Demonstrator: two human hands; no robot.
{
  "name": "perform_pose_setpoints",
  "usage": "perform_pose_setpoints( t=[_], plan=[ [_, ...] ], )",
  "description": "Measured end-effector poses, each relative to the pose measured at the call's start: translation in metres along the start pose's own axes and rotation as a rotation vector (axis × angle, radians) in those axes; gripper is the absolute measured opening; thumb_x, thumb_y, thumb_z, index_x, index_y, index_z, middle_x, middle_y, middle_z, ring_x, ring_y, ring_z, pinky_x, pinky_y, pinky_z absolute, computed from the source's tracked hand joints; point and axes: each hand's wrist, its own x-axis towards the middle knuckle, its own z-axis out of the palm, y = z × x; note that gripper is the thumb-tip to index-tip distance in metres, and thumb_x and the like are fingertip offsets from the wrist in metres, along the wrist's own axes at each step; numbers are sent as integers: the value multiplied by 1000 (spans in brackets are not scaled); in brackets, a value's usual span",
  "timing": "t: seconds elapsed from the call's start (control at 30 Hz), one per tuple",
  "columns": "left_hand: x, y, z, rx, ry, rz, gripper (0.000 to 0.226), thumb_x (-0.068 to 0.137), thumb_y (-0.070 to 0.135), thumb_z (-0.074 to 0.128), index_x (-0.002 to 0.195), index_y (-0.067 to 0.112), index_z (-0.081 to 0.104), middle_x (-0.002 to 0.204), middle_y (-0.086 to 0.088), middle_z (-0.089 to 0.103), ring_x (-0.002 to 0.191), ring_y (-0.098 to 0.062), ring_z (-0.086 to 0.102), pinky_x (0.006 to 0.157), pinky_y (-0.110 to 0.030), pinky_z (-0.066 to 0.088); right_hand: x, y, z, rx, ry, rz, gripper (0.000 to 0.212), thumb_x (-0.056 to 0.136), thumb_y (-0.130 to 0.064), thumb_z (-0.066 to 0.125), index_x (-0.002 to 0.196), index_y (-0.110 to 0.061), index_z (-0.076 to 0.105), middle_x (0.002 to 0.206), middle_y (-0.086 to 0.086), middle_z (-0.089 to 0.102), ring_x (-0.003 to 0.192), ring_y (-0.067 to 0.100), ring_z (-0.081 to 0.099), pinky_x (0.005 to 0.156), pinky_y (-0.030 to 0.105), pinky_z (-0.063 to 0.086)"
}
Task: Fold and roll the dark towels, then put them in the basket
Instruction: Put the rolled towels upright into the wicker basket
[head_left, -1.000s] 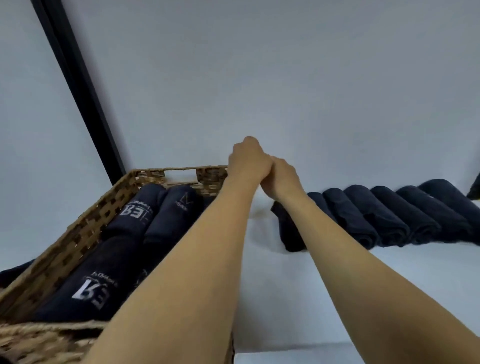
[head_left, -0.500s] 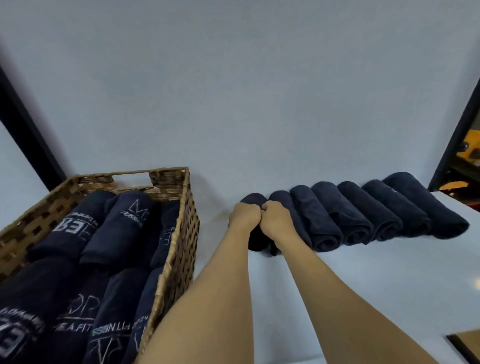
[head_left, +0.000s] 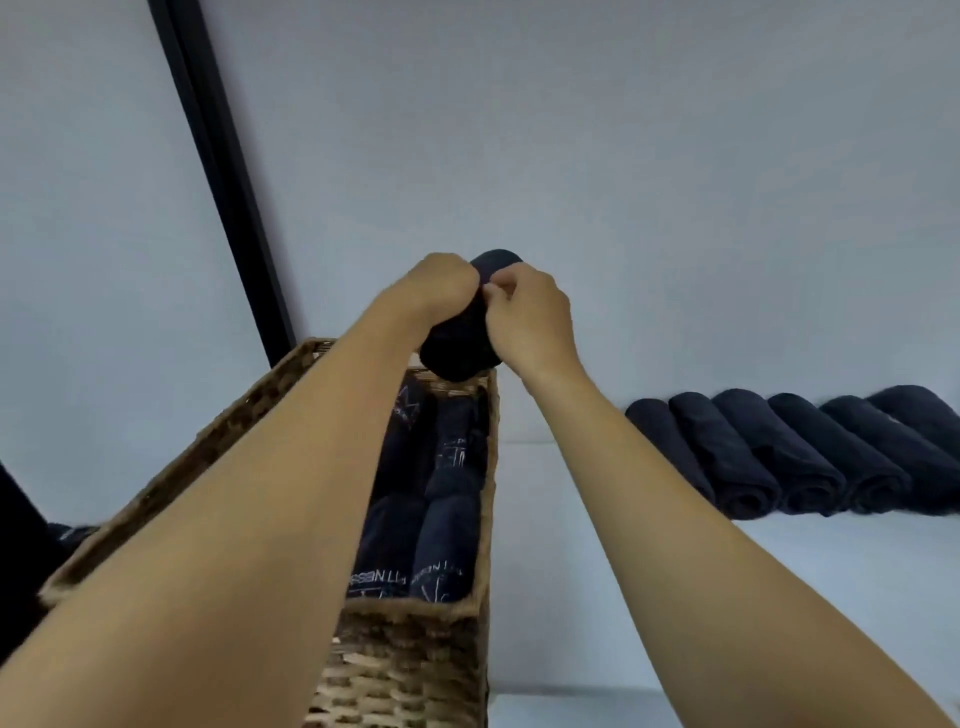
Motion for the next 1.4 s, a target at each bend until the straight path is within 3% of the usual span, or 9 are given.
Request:
perform_pose_setpoints(
  t=[0.27,0.4,0.53,0.63,0.7,0.83,1.0,1.13,1.4],
  plan=[
    [-26,-98,18,-195,-208,-244,35,103,12,29,129,12,53,98,-14,63,75,-25,59,42,-23,48,-31,6,62,-486,-498,99,31,92,-2,51,122,-1,59,121,17,63,107,32,61,77,31,48],
    [-25,-126,37,-134,-253,-217,37,100,0,35,132,19,44,117,-12,55,98,-30,53,85,-51,52,-28,11,85,-742,-718,53,47,89,-3,59,136,0,50,131,19,57,115,35,59,93,38,50],
    [-14,-133,40,56,-294,-241,39,96,-4,44,130,18,46,107,-14,56,114,-44,54,85,-56,52,-26,17,90,-805,-799,38,56,90,-5,58,144,-2,41,139,18,51,120,35,55,95,39,46],
    [-7,-121,35,467,-335,-207,28,86,-7,61,113,1,58,117,-19,61,120,-39,54,93,-45,50,-33,14,80,-730,-714,-49,42,91,-5,57,133,-1,53,131,18,58,114,34,59,91,38,48],
    [-6,-94,27,616,-112,-123,22,93,1,51,115,1,55,122,-20,58,113,-37,58,84,-38,50,-33,15,64,-552,-563,-121,26,91,-2,54,116,-2,62,113,15,64,99,30,63,78,36,50],
    [6,-18,46,317,250,130,27,92,16,47,113,5,60,113,-19,61,100,-35,61,85,-40,52,-10,33,4,-363,-217,-81,21,93,-5,44,107,-8,59,100,7,64,81,20,54,67,30,39],
    [10,41,148,-74,-159,-27,32,92,18,45,112,-3,58,100,-21,66,83,-35,69,75,-43,60,12,122,-61,-538,-163,201,12,91,-7,47,97,-7,57,98,10,65,74,21,51,62,30,38],
    [11,29,230,-142,-395,-217,32,95,19,46,119,-1,55,116,-17,60,104,-35,63,89,-45,55,-4,205,-77,-563,-250,363,17,94,-11,49,109,-7,58,105,10,66,77,20,53,63,30,40],
    [16,6,285,-243,-436,-344,22,96,25,48,99,6,58,108,-14,65,102,-31,62,91,-38,52,-26,250,-65,-334,-155,661,20,100,-19,35,96,-10,53,93,8,59,68,15,49,53,27,32]
  ],
)
